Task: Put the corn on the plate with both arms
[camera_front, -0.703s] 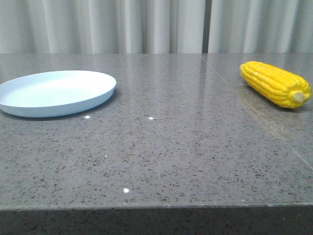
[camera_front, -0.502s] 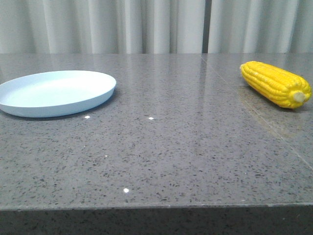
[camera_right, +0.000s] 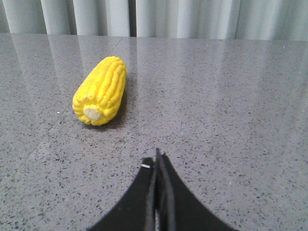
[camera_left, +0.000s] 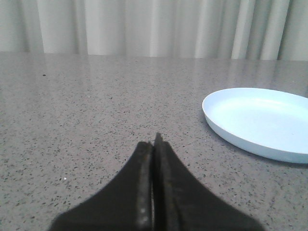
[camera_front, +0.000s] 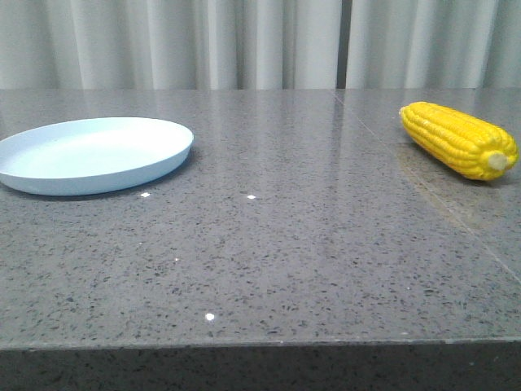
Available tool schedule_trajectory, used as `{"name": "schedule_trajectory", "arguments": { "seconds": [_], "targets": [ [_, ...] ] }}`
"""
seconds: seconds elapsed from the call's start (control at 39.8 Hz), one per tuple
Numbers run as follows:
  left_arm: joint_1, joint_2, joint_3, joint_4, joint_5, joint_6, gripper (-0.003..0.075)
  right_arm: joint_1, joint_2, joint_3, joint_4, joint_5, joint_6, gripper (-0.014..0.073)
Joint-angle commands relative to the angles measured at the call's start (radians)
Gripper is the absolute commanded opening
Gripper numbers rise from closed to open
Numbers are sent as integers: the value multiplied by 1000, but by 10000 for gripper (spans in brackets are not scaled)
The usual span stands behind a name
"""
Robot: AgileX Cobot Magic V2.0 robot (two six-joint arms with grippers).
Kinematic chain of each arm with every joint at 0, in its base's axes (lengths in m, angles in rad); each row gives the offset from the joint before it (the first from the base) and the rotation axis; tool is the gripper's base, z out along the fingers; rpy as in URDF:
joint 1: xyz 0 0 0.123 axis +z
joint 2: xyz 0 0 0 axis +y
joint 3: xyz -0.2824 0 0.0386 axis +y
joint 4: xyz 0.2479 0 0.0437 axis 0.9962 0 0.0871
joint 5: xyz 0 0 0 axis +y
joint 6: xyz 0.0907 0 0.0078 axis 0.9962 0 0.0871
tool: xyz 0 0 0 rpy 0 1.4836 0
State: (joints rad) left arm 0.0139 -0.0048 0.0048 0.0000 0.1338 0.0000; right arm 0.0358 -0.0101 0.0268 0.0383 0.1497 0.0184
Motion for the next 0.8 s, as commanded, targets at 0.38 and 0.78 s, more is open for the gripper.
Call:
{"name": "schedule_trajectory", "arguments": {
  "seconds": [0.38, 0.78],
  "targets": [
    [-2, -20, 4, 15, -120, 0, -20, -1, -17, -6, -12, -89, -12, -61],
    [-2, -7, -124, 15, -279, 0, -20, -1, -15, -162, -11, -48, -12, -60]
  ]
}}
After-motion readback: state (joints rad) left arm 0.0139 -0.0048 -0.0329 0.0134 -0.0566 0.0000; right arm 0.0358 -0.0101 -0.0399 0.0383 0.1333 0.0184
